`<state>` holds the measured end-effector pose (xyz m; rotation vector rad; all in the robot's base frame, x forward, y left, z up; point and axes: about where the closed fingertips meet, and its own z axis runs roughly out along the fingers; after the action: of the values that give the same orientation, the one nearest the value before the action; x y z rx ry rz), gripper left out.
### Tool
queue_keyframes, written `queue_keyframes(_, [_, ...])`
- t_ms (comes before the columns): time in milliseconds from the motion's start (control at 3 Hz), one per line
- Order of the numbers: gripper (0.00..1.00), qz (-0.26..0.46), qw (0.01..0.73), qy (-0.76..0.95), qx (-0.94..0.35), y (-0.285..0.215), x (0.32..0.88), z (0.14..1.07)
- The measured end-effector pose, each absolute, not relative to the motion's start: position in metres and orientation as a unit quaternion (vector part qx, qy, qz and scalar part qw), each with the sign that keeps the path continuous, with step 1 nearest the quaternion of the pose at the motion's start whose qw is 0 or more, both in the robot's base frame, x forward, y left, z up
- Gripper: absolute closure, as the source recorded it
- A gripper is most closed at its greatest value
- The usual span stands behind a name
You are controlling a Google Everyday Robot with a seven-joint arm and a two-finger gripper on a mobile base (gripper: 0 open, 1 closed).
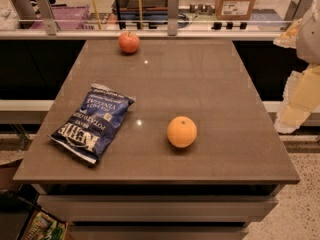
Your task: Move orange near apple
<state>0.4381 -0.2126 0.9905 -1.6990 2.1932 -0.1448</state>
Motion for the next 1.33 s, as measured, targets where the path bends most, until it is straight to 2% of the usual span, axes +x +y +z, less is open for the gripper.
queue_keyframes(667, [0.00, -0.046, 0.189, 0.773, -0.604, -0.211, 0.437, 0.993])
queue_keyframes(1333, [0.00, 0.023, 0.230, 0.759, -0.608, -0.196, 0.429, 0.981])
